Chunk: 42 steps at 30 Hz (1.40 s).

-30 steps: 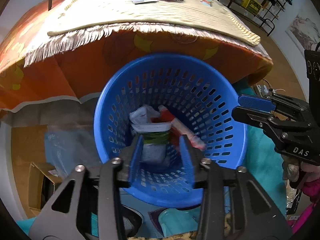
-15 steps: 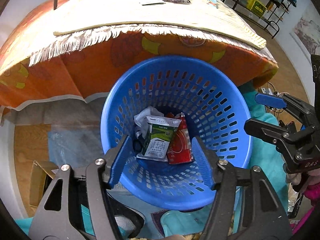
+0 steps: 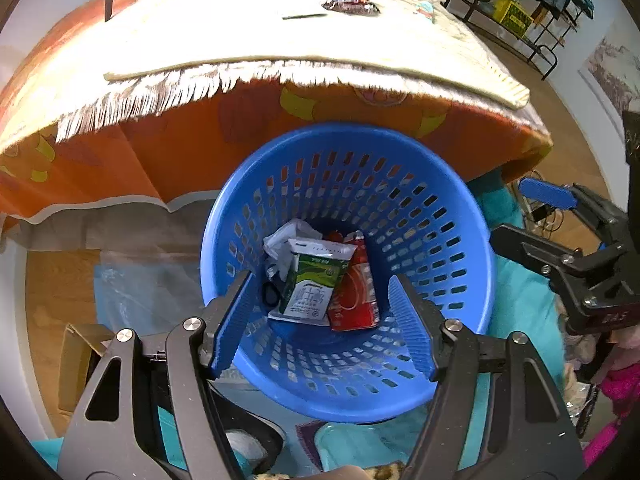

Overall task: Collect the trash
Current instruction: 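Move both grippers back toward the remaining wrappers on the blanket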

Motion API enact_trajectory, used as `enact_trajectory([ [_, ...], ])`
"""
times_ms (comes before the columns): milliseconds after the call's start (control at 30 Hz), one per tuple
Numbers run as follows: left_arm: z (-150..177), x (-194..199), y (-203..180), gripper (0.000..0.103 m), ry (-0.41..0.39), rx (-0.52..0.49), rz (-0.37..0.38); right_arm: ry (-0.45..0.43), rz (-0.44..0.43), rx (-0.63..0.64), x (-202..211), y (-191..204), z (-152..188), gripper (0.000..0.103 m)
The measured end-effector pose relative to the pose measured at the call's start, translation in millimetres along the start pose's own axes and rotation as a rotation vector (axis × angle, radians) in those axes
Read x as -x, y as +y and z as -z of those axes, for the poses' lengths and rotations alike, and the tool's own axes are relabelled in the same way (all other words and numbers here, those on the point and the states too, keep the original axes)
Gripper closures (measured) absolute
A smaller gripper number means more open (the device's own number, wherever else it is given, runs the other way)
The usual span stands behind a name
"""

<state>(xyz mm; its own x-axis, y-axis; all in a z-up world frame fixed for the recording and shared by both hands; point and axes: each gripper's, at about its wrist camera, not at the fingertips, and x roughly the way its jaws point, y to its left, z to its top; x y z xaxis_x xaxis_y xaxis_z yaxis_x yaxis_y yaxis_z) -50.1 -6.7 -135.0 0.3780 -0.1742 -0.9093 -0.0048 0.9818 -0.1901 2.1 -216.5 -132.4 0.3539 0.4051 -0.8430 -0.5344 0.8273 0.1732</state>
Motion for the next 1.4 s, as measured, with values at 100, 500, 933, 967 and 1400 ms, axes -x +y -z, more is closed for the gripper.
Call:
enact_trajectory([
  [100,-13.9,10.9,-0.3,0.033,-0.032,-0.006,0.005,-0.008,0.009,-0.015,2.8,-5.9,-5.0,0.002],
  [500,-80.8,25.8,2.6,0.033,-0.107,-0.066,-0.025,-0.086,0.017,-0.106,21.1,-43.8,-40.6,0.0],
  [933,-145.9,16.2,-0.6,0.033,-0.149,-0.068,-0.001,-0.181,0.017,-0.161,33.6,-78.4,-102.1,0.0],
  [967,-150.4,15.4,-1.8,0.033,-0.153,-0.071,0.0,-0.186,0.021,-0.164,34.3,-82.0,-106.9,0.0],
  [1400,-226.4,-11.5,-28.0,0.033,-0.169,-0.179,0.045,-0.173,0.049,-0.326,16.5,-160.8,-169.0,0.001],
])
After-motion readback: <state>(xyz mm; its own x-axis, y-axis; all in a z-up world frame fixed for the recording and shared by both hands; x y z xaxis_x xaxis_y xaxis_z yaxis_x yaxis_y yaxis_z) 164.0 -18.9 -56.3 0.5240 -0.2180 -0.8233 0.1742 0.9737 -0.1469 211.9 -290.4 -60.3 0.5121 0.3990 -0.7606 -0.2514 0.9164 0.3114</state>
